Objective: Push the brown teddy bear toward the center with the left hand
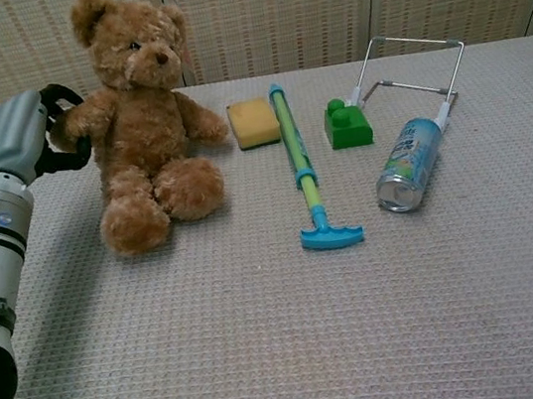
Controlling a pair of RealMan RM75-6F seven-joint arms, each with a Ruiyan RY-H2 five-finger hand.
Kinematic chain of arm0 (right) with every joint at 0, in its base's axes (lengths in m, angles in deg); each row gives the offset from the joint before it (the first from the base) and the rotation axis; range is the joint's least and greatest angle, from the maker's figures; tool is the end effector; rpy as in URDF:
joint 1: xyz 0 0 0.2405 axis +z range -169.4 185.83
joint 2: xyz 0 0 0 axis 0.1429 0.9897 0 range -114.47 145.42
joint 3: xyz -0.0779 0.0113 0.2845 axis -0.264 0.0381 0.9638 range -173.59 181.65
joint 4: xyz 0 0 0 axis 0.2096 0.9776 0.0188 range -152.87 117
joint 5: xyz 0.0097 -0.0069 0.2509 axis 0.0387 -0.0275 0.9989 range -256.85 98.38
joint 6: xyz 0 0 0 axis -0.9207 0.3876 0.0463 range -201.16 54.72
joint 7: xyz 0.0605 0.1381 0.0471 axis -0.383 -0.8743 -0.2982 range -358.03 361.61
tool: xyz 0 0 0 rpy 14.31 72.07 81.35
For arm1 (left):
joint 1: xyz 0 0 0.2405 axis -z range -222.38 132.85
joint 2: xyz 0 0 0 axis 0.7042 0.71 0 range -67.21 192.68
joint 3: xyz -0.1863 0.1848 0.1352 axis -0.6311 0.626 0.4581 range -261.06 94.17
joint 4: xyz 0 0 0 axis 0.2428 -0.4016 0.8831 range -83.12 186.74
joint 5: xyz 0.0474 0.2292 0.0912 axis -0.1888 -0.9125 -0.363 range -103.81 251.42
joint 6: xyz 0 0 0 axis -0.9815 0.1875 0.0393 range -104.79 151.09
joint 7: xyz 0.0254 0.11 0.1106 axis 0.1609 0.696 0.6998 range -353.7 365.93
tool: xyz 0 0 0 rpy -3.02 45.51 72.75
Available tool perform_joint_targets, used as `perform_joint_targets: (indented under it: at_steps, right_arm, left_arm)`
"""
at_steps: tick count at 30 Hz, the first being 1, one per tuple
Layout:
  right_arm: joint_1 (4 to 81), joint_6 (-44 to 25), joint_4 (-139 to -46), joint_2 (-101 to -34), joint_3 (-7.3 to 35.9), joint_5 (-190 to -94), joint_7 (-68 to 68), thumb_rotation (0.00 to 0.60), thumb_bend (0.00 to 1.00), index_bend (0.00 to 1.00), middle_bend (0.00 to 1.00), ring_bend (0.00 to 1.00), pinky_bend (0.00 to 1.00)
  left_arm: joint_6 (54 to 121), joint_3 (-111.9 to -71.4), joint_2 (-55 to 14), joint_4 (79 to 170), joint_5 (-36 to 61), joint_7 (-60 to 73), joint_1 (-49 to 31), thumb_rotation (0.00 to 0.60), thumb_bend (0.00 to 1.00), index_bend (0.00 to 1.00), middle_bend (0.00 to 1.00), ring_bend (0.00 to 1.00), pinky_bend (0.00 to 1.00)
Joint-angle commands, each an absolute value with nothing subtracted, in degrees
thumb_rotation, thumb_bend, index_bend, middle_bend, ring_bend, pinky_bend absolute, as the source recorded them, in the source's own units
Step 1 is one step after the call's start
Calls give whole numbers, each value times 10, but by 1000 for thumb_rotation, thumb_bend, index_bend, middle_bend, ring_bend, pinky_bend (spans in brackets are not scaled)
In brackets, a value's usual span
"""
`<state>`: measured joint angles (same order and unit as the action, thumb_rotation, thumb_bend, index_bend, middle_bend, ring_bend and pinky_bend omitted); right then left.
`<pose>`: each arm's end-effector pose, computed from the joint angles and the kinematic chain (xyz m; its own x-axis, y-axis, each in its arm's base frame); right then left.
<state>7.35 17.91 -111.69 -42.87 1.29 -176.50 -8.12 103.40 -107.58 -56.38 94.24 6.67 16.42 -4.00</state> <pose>-0.3556 -0.1393 0.1607 0.3064 -0.0537 0.9504 -0.9484 -0.1022 0.3000 -0.2079 0.4294 -0.0855 0.2674 -0.2751 0.9235 0.9623 0.0274 -0.2705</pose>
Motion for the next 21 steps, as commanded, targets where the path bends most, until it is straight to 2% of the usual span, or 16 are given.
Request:
perform_joint_targets:
  at_steps: [1,3,7,14,21]
  right_arm:
    - [73,180,-1117,-428,12,-1766,-82,600,137,0,18,0,215]
    - [74,180,-1117,-429,13,-1765,-82,600,137,0,18,0,215]
    - [74,180,-1117,-428,13,-1766,-82,600,137,0,18,0,215]
    - [75,177,-1118,-429,13,-1765,-79,600,138,0,18,0,215]
    - [75,176,-1119,-430,13,-1764,-76,600,138,0,18,0,215]
  left_arm:
    - [1025,-1068,-567,940,65,163,-41,600,481,302,446,356,473]
    - [1011,-1064,-565,945,71,176,-46,600,481,342,483,356,474]
    - [1002,-1064,-563,950,76,183,-49,600,480,356,494,356,473]
    - [1040,-1068,-565,949,54,159,-44,600,479,332,472,356,472]
    - [1004,-1053,-563,950,65,173,-57,600,483,353,480,356,470]
